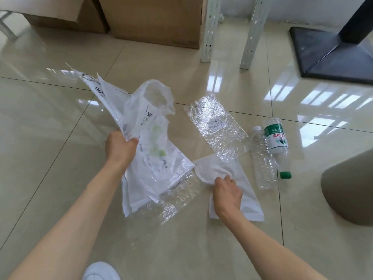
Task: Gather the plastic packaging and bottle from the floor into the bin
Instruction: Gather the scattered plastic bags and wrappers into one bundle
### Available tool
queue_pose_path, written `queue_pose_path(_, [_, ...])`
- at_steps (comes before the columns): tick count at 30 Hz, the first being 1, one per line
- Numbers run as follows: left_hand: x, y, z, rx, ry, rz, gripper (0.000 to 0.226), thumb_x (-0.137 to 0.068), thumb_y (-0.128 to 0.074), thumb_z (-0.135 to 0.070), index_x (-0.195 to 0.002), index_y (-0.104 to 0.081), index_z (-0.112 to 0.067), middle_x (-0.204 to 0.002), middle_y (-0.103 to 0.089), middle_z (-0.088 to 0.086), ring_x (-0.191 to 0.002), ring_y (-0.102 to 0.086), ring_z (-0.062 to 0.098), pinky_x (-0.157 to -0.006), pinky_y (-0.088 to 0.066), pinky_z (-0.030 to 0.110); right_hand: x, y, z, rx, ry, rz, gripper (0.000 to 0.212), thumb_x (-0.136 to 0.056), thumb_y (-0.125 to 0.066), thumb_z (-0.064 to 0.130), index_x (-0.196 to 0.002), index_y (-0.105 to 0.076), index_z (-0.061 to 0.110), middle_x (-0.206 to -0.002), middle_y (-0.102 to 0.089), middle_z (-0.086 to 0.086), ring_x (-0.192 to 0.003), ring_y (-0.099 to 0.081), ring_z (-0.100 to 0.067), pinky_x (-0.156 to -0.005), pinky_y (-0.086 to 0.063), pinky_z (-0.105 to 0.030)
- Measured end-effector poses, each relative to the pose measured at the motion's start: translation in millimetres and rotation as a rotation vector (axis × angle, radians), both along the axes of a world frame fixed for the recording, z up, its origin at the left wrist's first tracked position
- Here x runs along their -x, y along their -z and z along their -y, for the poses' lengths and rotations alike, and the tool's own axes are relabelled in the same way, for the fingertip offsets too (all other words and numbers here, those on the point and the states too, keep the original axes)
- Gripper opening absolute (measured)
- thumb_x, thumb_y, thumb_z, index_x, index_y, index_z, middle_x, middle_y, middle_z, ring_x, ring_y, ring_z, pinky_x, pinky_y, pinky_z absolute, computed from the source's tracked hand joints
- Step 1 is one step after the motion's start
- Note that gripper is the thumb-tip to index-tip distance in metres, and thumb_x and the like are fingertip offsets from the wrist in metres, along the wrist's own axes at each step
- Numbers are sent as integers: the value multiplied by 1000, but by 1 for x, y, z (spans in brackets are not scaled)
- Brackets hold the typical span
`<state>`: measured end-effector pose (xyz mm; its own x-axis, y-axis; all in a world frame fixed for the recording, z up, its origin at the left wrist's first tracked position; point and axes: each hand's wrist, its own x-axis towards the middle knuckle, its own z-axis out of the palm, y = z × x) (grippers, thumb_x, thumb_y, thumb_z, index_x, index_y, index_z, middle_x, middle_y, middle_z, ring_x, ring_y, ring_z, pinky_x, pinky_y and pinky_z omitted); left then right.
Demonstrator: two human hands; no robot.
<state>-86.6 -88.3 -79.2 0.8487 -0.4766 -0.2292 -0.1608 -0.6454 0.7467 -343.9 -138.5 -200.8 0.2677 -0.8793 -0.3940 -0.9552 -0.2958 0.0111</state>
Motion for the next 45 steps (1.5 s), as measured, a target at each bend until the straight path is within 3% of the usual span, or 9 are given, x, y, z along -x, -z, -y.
queue_pose_path(4, [-1,2,-6,6,11,7,32,-86,-62,-3,-117,-67,4,-116,-70,23,-107,-68,37,-91,-52,40,-12,-17,-2,-9,189,317,18,-95,-43,13,-104,-58,15,-102,-70,-8,-97,-64,-33,-67,-37,-34])
queue_pose_path(8, [1,5,-11,11,8,-46,32,-86,-63,-3,-118,-67,2,-115,-71,20,-106,-68,35,-91,-52,37,-58,-49,-14,-31,270,875,18,-96,-51,21,-107,-65,17,-99,-74,-1,-94,-68,-25,-76,-44,-32])
queue_pose_path(14, [7,7,-17,129,34,-238,21,-84,-67,-13,-103,-73,-5,-98,-76,19,-96,-73,36,-86,-58,52,-134,-82,-13,-434,146,1314,24,-99,-52,24,-118,-66,24,-133,-59,9,-111,-63,-10,-95,-54,-40])
queue_pose_path(21, [3,6,-24,252,58,-505,54,-83,-61,-56,-107,-74,-9,-96,-79,12,-88,-77,25,-83,-59,39,-152,-76,-8,-431,-1,1227,42,-87,-68,36,-128,-58,31,-134,-54,18,-105,-60,-3,-88,-48,-19])
queue_pose_path(27, [-6,18,-18,177,-21,-377,16,-88,-60,3,-102,-69,-1,-87,-71,11,-86,-70,29,-81,-56,39,-141,-55,24,-367,-173,1039,48,-89,-67,30,-134,-54,25,-136,-56,8,-112,-59,-9,-94,-49,-27])
queue_pose_path(32, [-14,28,1,101,20,-221,18,-89,-61,-4,-104,-70,-5,-98,-71,16,-96,-71,32,-91,-55,45,-96,-21,105,8,-59,535,58,-95,-56,35,-147,-36,17,-152,-38,-11,-136,-39,-30,-106,-39,-45])
queue_pose_path(36, [-13,32,21,72,67,-102,21,-88,-62,-7,-104,-71,1,-101,-74,22,-95,-71,35,-89,-56,48,-72,-2,141,-19,-40,161,78,-90,-58,49,-150,-19,17,-153,-25,-22,-137,-32,-39,-103,-38,-53])
queue_pose_path(41, [-10,35,38,45,111,-14,26,-88,-59,-6,-108,-71,4,-106,-73,22,-100,-70,34,-80,-48,30,-73,11,134,141,-203,81,48,-87,-54,22,-131,-43,8,-123,-49,-21,-111,-48,-37,-78,-47,-41])
queue_pose_path(45, [-9,34,45,29,97,2,27,-89,-59,-6,-111,-70,4,-108,-73,22,-102,-69,36,-77,-45,28,-80,22,134,160,-70,337,25,-87,-49,9,-108,-64,10,-112,-55,-16,-89,-59,-35,-69,-49,-35])
